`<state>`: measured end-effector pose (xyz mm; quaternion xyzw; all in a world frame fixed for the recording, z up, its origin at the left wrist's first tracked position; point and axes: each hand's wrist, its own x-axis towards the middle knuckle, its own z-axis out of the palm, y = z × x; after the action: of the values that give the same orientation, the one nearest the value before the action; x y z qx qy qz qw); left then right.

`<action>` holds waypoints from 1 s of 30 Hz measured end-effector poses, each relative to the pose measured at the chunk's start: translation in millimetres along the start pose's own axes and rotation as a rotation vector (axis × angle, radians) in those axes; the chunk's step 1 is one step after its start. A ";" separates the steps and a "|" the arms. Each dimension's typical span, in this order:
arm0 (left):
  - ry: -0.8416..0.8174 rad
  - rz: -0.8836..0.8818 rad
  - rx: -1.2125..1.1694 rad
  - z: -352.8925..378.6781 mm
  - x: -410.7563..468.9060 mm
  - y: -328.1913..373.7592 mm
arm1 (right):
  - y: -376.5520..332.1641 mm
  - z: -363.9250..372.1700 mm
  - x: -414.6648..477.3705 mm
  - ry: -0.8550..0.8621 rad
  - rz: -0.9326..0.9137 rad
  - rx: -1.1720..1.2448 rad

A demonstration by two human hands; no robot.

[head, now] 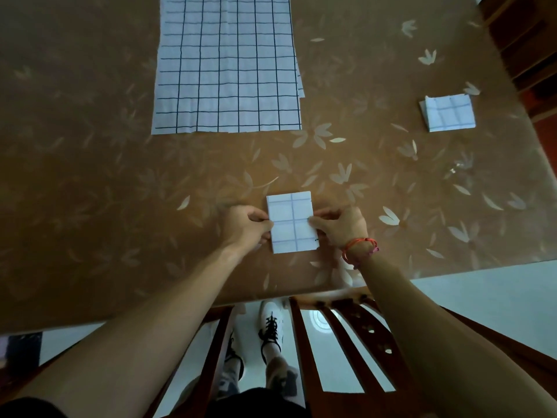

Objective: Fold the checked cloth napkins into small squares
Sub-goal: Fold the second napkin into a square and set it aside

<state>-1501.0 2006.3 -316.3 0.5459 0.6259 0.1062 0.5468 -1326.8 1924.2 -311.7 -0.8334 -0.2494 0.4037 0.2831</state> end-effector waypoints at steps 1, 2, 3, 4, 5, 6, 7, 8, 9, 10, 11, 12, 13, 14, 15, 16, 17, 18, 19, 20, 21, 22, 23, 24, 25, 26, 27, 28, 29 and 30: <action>0.000 0.002 0.015 2.1 0.2 0.4 | 1.8 -0.5 1.1 0.001 -0.006 -0.015; 0.000 0.007 0.028 4.0 0.6 1.4 | 3.5 -0.8 2.3 0.002 -0.008 -0.023; 0.002 0.015 0.040 5.7 1.1 2.2 | 5.0 -0.9 3.5 0.005 -0.011 -0.025; 0.005 0.023 0.054 7.1 1.6 3.0 | 6.0 -0.7 4.3 0.009 -0.011 -0.028; 0.007 0.032 0.069 8.2 1.9 3.6 | 6.8 -0.5 5.3 0.014 -0.016 -0.038; 0.010 0.039 0.082 8.8 1.9 4.4 | 7.2 -0.3 6.1 0.017 -0.024 -0.046; 0.016 0.044 0.088 9.3 2.0 5.1 | 7.4 -0.1 7.0 0.022 -0.032 -0.051; 0.022 0.048 0.091 9.5 2.0 5.5 | 6.6 -0.2 7.1 0.027 -0.042 -0.057; 0.029 0.051 0.091 9.6 2.2 6.0 | 5.7 -0.4 7.4 0.033 -0.055 -0.066; 0.036 0.053 0.093 9.7 2.6 6.5 | 4.8 -0.5 7.8 0.037 -0.069 -0.068; 0.043 0.055 0.096 9.6 3.0 7.0 | 4.6 -0.1 8.7 0.039 -0.081 -0.065; 0.047 0.057 0.102 9.1 3.3 7.7 | 3.2 0.0 8.4 0.038 -0.088 -0.066; 0.049 0.060 0.110 8.7 3.8 7.9 | 2.2 0.3 8.8 0.036 -0.091 -0.069; 0.050 0.064 0.118 8.1 4.1 8.3 | 1.7 1.0 9.6 0.033 -0.094 -0.073; 0.052 0.068 0.124 7.5 4.3 7.9 | 1.0 1.4 9.4 0.031 -0.098 -0.081; 0.054 0.072 0.127 7.4 4.6 7.7 | 0.7 2.3 9.7 0.033 -0.099 -0.095; 0.057 0.076 0.128 7.3 4.7 7.1 | 0.7 3.1 9.5 0.039 -0.099 -0.104; 0.058 0.077 0.128 7.4 4.9 6.4 | 1.0 3.3 9.3 0.044 -0.111 -0.114; 0.059 0.078 0.126 7.7 5.4 5.6 | 0.0 2.3 7.8 0.041 -0.124 -0.117; 0.059 0.080 0.126 7.9 5.5 5.1 | 1.0 2.6 7.5 0.039 -0.127 -0.122; 0.059 0.086 0.132 7.8 6.1 4.1 | 1.6 3.1 7.1 0.042 -0.122 -0.130; 0.058 0.095 0.147 7.8 6.1 4.0 | 0.6 3.7 6.7 0.040 -0.119 -0.121; 0.059 0.108 0.165 7.6 6.7 3.1 | -0.6 4.7 5.9 0.042 -0.114 -0.113; 0.061 0.122 0.188 7.1 6.7 2.7 | -2.0 3.7 3.2 0.063 -0.117 -0.113; 0.068 0.141 0.209 6.3 6.7 1.9 | -4.0 0.9 0.5 0.077 -0.087 -0.118; 0.079 0.170 0.242 4.6 6.5 0.6 | -4.4 -3.8 -3.8 0.073 -0.059 -0.112; 0.094 0.227 0.303 1.9 5.4 -1.3 | 0.2 -7.7 -7.0 0.023 -0.023 -0.126; 0.108 0.305 0.378 -1.0 4.1 -3.5 | 5.1 -8.4 -11.3 -0.044 -0.013 -0.212; 0.111 0.408 0.446 -4.1 3.3 -6.6 | 2.0 -6.2 -16.2 -0.049 -0.023 -0.310; 0.098 0.523 0.503 -7.0 3.1 -9.8 | 5.2 -4.5 -14.0 0.018 -0.151 -0.344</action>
<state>-1511.6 2008.2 -322.5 0.7991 0.4972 0.1111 0.3192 -1329.9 1910.3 -305.4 -0.8520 -0.3739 0.3256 0.1682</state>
